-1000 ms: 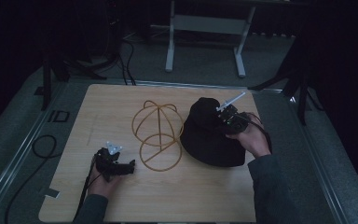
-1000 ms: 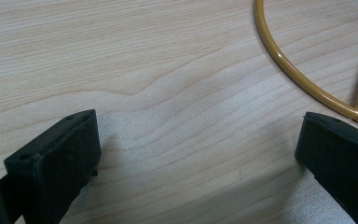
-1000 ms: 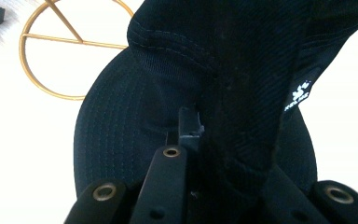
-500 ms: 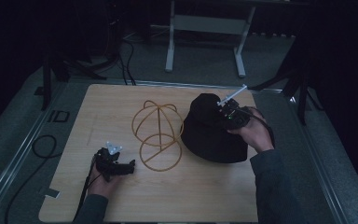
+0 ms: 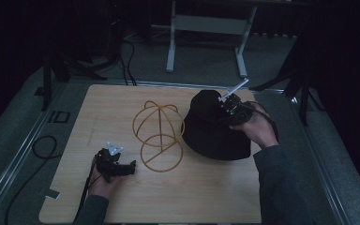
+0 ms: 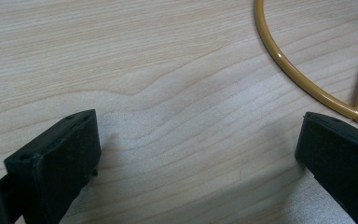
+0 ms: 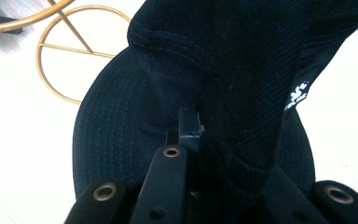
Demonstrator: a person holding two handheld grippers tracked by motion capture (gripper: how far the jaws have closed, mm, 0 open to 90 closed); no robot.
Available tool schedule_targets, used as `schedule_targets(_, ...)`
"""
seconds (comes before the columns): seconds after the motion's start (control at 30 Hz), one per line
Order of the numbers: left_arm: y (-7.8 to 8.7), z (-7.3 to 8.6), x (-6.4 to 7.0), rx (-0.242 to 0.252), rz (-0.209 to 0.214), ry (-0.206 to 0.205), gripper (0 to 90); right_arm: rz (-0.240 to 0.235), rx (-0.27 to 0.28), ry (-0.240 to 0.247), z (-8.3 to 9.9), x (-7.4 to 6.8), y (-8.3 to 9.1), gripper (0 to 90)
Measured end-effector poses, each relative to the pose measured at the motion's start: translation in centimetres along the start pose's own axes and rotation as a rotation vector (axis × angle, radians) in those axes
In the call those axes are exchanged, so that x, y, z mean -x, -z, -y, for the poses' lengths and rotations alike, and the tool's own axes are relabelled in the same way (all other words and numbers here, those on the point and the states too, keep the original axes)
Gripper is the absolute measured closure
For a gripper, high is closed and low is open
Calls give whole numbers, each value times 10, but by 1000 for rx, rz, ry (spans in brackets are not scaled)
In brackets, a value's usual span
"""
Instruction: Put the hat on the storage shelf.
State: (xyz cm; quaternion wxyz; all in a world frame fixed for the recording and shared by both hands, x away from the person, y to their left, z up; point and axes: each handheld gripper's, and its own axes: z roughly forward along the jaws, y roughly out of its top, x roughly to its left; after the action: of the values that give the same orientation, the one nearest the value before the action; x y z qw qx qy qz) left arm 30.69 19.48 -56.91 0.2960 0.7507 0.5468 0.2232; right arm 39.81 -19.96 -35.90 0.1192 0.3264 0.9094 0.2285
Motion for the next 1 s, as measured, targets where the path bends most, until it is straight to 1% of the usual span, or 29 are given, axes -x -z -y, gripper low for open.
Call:
schedule_targets(0.47,0,0,0,-3,0,-4,3,0,-12,32,-12,-5,11,878)
schedule_targets(0.57,0,0,0,-2,0,-4,3,-1,-6,38,-15,-5,13,878)
schedule_targets(0.83,0,0,0,-3,0,-4,3,2,2,46,-20,-5,22,878)
schedule_targets(1.0,0,0,0,-3,0,-4,3,4,8,43,-22,-4,27,878)
